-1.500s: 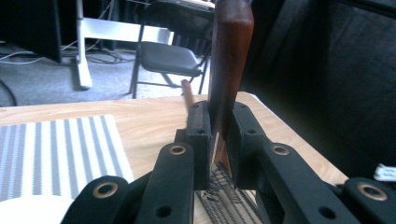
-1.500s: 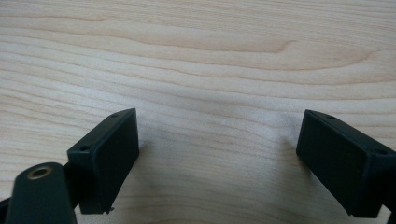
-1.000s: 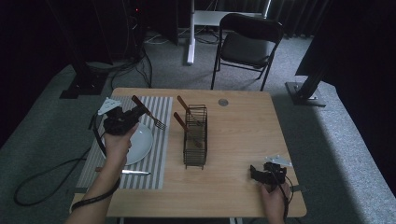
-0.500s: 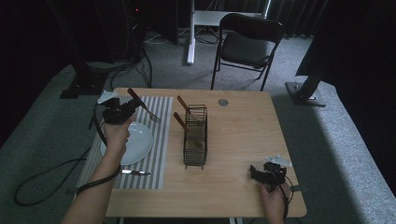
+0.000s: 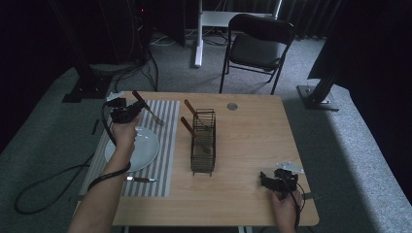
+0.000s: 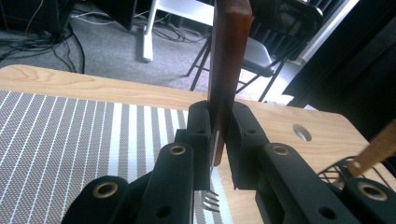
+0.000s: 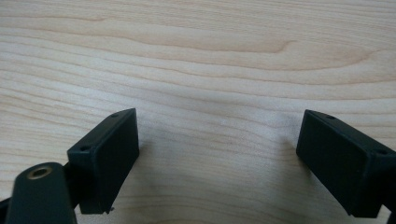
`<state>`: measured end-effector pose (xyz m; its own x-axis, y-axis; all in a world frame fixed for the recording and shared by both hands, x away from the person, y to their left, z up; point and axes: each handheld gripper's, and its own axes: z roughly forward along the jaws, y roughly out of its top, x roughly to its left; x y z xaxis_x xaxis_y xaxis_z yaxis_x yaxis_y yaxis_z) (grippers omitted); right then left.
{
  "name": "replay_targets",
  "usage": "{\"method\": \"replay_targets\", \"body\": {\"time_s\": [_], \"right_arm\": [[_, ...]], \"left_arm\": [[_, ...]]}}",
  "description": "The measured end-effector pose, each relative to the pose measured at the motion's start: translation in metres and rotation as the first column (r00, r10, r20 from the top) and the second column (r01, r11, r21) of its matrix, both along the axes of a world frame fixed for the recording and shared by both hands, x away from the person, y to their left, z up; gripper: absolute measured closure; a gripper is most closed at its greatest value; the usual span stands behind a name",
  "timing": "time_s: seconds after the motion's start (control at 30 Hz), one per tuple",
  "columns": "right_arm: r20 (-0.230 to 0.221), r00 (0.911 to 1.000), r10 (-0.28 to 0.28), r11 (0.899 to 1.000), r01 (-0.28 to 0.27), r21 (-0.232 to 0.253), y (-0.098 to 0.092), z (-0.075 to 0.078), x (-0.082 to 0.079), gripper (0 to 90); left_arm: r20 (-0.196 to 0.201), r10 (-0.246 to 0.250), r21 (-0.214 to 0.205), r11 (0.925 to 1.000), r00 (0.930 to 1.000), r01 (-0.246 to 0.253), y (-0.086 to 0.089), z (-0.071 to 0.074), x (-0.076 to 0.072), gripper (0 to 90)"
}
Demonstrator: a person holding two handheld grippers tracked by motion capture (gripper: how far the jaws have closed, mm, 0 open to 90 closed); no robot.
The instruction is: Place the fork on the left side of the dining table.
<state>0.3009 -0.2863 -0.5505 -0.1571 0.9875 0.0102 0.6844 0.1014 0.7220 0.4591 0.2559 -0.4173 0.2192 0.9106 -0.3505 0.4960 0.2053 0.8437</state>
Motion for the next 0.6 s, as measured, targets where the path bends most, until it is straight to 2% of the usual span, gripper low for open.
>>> {"method": "replay_targets", "body": {"time_s": [0.07,0.17,0.27,0.4,0.43,0.47,0.53,0.6], "right_arm": [[0.0,1.0,0.0,1.0,0.0,0.0,0.0,0.0,0.0,12.7],[0.0,1.0,0.0,1.0,0.0,0.0,0.0,0.0,0.0,12.7],[0.0,1.0,0.0,1.0,0.0,0.0,0.0,0.0,0.0,12.7],[0.0,1.0,0.0,1.0,0.0,0.0,0.0,0.0,0.0,12.7],[0.0,1.0,0.001,1.0,-0.001,0.0,0.0,0.0,0.0,12.7],[0.0,1.0,0.0,1.0,0.0,0.0,0.0,0.0,0.0,12.8],[0.0,1.0,0.0,1.0,0.0,0.0,0.0,0.0,0.0,12.7],[0.0,1.0,0.001,1.0,-0.001,0.0,0.0,0.0,0.0,12.7]], "left_arm": [[0.008,0.019,-0.005,0.9998,0.9998,-0.019,0.003,-0.003,0.005,80.3],[0.011,0.016,-0.018,0.9997,0.9998,-0.016,0.006,-0.008,0.009,80.3],[-0.01,0.018,-0.034,0.9993,0.9998,-0.019,0.007,-0.013,0.013,80.3],[-0.024,0.033,-0.027,0.9991,0.9992,-0.034,0.009,-0.02,0.017,80.3],[-0.027,0.03,-0.046,0.9984,0.9992,-0.031,0.01,-0.022,0.018,80.3],[-0.032,0.029,-0.048,0.9984,0.9991,-0.03,0.01,-0.023,0.018,80.3],[-0.027,0.026,-0.04,0.9988,0.9993,-0.027,0.009,-0.026,0.018,80.3],[-0.041,0.015,-0.013,0.9998,0.999,-0.016,0.006,-0.031,0.019,80.3]]}}
